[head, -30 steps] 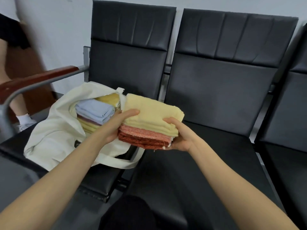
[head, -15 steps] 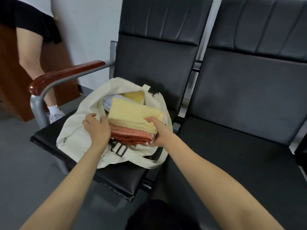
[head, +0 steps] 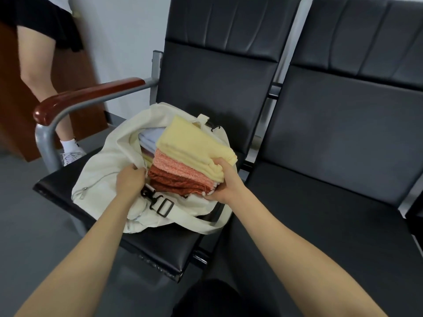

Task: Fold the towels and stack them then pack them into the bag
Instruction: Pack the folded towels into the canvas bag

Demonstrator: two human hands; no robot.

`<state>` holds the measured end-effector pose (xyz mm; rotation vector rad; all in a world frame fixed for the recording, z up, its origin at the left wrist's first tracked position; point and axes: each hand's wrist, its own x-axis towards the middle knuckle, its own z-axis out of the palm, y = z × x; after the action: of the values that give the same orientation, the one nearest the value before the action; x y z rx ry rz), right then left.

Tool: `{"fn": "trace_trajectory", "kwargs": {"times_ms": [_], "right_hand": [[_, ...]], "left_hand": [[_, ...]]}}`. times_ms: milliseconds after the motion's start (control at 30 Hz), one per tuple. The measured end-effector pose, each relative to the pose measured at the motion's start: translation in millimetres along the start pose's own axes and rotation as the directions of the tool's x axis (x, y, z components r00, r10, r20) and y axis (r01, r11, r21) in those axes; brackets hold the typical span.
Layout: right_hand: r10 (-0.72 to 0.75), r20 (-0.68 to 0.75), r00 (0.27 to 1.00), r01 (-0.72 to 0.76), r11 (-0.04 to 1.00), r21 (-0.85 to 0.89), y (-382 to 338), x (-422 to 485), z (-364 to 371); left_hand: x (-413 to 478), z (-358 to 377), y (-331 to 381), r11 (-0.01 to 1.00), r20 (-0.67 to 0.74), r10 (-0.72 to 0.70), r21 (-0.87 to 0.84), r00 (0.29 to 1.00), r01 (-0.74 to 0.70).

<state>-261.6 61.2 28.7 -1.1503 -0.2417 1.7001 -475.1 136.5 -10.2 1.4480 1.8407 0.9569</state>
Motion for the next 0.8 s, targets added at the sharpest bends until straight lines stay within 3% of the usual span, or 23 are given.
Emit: {"fn": "trace_trajectory", "kwargs": {"times_ms": [100,267,533,633,733,800], "right_hand": [[0.048,0.074,0.996,-0.052,0.997,0.059,0,-2,13],[0.022,0.191,0.981,-0.029,0.999,0.035,-16,-5,58],[0.128,-0.058,0.99,-0.14,0.931,-0.336,17,19,59],[0.096,-0.088,0.992,-0.121,0.928,-0.352,17,21,66],[0.109,-0.022,0.994,-0.11,0.95,-0.293,12,18,87],[0.085,-0.038,0.996,-0.093,0.929,-0.357,19,25,96]], "left_hand": [[-13,-24,5,0.987,-0.178,0.098,-0.111,0.979,-0.119],[-28,-54,10,0.94,-0.358,0.12,-0.26,0.926,-0.222],[-28,-41,6,0.931,-0.264,0.128,-0.299,0.956,-0.208],[-27,-35,10,0.914,-0.269,0.115,-0.348,0.956,-0.208],[-20,-35,12,0.897,-0.295,0.105,-0.385,0.95,-0.218],[-19,-37,12,0.876,-0.314,0.095,-0.424,0.945,-0.229]]}}
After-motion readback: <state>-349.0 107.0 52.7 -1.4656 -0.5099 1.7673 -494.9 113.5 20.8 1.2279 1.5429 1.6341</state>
